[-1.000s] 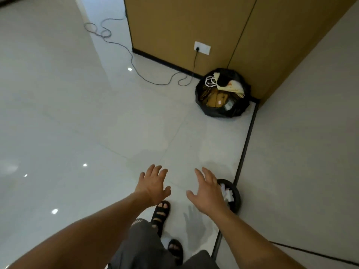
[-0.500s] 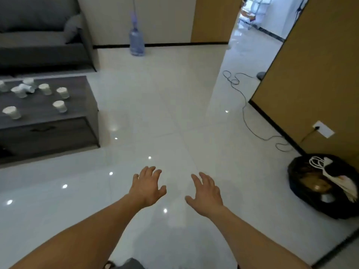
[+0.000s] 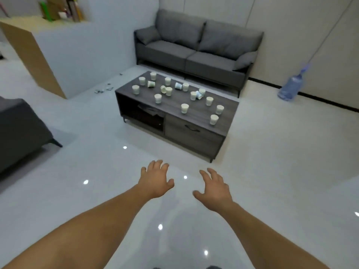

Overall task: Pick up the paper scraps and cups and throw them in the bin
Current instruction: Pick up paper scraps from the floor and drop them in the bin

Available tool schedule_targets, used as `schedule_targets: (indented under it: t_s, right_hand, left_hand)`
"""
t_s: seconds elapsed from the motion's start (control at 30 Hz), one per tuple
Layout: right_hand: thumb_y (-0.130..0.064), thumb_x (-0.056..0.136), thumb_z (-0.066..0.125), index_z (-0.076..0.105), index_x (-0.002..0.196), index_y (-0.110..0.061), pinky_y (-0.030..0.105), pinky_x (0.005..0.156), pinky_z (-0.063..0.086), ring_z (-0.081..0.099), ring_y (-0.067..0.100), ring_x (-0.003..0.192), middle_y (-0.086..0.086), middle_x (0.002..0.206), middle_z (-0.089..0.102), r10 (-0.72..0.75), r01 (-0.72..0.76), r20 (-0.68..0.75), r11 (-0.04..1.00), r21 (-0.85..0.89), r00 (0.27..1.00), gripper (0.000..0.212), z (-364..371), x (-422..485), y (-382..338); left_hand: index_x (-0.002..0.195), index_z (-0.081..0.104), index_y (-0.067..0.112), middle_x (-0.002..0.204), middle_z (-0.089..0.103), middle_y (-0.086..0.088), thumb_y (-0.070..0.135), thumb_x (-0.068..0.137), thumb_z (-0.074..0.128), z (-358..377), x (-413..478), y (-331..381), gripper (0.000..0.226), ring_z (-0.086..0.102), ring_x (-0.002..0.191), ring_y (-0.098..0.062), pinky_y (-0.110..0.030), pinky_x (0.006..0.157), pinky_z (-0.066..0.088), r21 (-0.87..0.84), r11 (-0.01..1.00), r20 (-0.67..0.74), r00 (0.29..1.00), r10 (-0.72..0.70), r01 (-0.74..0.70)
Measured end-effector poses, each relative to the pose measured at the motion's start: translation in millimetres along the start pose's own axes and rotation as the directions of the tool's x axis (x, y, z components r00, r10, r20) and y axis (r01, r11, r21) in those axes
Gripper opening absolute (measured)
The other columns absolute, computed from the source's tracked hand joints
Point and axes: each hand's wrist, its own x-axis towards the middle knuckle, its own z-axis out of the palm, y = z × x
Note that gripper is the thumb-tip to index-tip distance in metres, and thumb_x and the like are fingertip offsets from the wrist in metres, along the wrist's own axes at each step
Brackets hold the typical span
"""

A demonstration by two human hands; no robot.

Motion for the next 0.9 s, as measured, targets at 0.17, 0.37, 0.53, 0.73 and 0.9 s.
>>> schedule_targets:
  t_s: [0.17, 0.37, 0.53, 0.73, 0.9]
  right_hand:
    - [-0.063, 0.085, 0.054, 0.017, 0.152, -0.035, 0.048, 0.114, 0.027, 0.016, 0.024, 0.146, -0.003, 0.161, 0.01, -0.187, 0.189, 0.04, 0.981, -0.037, 0.981, 0.082, 2.4, 86.1, -84.0]
    - [-0.064, 0.084, 0.054, 0.018, 0.151, -0.034, 0.051, 0.112, 0.027, 0.016, 0.026, 0.146, -0.001, 0.161, 0.012, -0.346, 0.353, 0.112, 0.934, -0.049, 0.931, 0.081, 11.3, 195.3, -160.4]
    - [-0.062, 0.087, 0.051, 0.017, 0.152, -0.032, 0.049, 0.113, 0.025, 0.011, 0.024, 0.146, -0.001, 0.161, 0.009, -0.463, 0.475, 0.153, 0.879, -0.047, 0.873, 0.08, -6.5, 295.0, -217.6]
    - [-0.055, 0.091, 0.051, 0.016, 0.153, -0.028, 0.049, 0.113, 0.024, 0.009, 0.024, 0.147, 0.0, 0.162, 0.006, -0.541, 0.562, 0.18, 0.821, -0.095, 0.821, 0.077, -36.3, 392.7, -284.9]
    - [-0.055, 0.092, 0.05, 0.016, 0.153, -0.027, 0.05, 0.113, 0.023, 0.007, 0.024, 0.147, 0.001, 0.161, 0.006, -0.581, 0.618, 0.239, 0.775, -0.13, 0.778, 0.076, -30.4, 458.8, -361.0]
  left_hand:
    - [0.148, 0.023, 0.024, 0.157, 0.017, -0.003, 0.057, 0.089, 0.041, -18.5, 24.2, -76.4, 0.069, 0.012, 0.145, -0.025, -0.05, 0.114, 0.019, -0.041, 0.984, -0.03, 0.984, -0.175, 0.174]
    - [0.148, 0.024, 0.024, 0.158, 0.016, -0.003, 0.056, 0.09, 0.042, -42.0, 80.8, -146.1, 0.068, 0.01, 0.145, -0.023, -0.049, 0.115, 0.017, -0.068, 0.937, -0.033, 0.938, -0.346, 0.343]
    - [0.148, 0.024, 0.024, 0.158, 0.016, -0.002, 0.055, 0.09, 0.042, -75.6, 137.4, -189.5, 0.068, 0.008, 0.146, -0.022, -0.047, 0.116, 0.015, -0.112, 0.874, -0.054, 0.875, -0.481, 0.473]
    - [0.148, 0.025, 0.023, 0.158, 0.016, -0.002, 0.053, 0.091, 0.044, -112.6, 203.2, -240.2, 0.067, 0.009, 0.145, -0.021, -0.044, 0.115, 0.015, -0.191, 0.819, -0.092, 0.82, -0.564, 0.542]
    - [0.148, 0.025, 0.023, 0.158, 0.015, -0.003, 0.052, 0.091, 0.045, -137.5, 252.8, -322.5, 0.067, 0.01, 0.145, -0.022, -0.045, 0.116, 0.016, -0.223, 0.769, -0.083, 0.774, -0.628, 0.599]
